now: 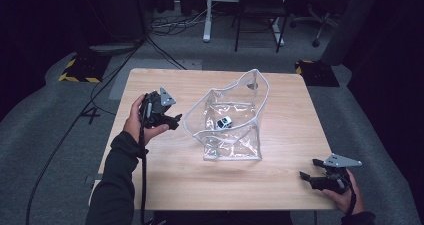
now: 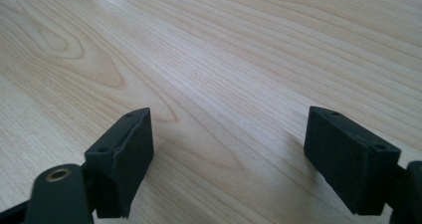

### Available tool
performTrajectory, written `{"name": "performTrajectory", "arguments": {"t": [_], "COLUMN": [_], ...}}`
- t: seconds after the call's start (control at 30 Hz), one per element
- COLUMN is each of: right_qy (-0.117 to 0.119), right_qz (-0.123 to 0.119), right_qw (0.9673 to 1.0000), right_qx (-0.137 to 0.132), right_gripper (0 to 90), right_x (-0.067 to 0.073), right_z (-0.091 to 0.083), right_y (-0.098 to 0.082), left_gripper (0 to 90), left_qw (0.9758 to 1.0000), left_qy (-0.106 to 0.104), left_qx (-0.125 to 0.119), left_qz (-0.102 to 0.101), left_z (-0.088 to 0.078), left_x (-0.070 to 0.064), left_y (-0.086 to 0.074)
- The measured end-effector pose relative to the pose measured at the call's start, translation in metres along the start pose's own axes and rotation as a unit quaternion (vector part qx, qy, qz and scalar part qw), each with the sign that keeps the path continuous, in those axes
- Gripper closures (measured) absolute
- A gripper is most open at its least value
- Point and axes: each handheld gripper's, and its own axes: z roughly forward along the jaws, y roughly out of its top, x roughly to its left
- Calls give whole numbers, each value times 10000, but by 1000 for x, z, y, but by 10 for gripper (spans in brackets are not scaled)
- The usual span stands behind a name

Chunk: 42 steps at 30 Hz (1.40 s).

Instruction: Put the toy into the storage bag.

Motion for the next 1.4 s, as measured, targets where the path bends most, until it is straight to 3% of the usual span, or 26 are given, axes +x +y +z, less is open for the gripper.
{"name": "performTrajectory", "arguments": {"t": [0.07,0.1,0.13,0.33,0.4,0.47,0.63,0.73,0.77,0.83,0.93,1.13,1.4], "right_qy": [1,1,4,4,-4,1,-2,1,-1,3,3,0,-1], "right_qz": [2,2,14,1,12,4,0,6,3,10,17,8,9], "right_qw": [10000,10000,10000,10000,10000,10000,10000,10000,10000,10000,10000,10000,10000], "right_qx": [1,0,0,6,-3,0,-1,0,-1,1,0,1,3], "right_gripper": [197,197,197,197,197,197,197,197,197,197,197,197,197], "right_x": [0,0,0,0,0,0,0,0,0,0,0,0,0], "right_z": [0,0,0,0,0,0,0,0,0,0,0,0,0], "right_y": [0,0,0,0,0,0,0,0,0,0,0,0,0], "left_gripper": [161,161,161,162,161,161,162,162,162,162,162,164,164], "left_qw": [9998,9999,9999,9998,9998,9998,9996,9998,9999,9995,9995,9980,9974], "left_qy": [56,45,44,-120,134,4,37,111,48,40,29,128,148], "left_qx": [-103,-99,62,158,127,180,225,123,149,264,277,464,473], "left_qz": [-136,-121,74,-19,80,98,182,83,35,180,178,401,515], "left_z": [0,0,-1,-1,-4,-2,-3,-3,-2,-4,-4,-6,-5], "left_x": [-3,-4,-4,-7,-9,-11,-16,-18,-20,-20,-23,-30,-42], "left_y": [-3,-4,-6,-11,-13,-15,-24,-29,-31,-35,-41,-52,-66]}}
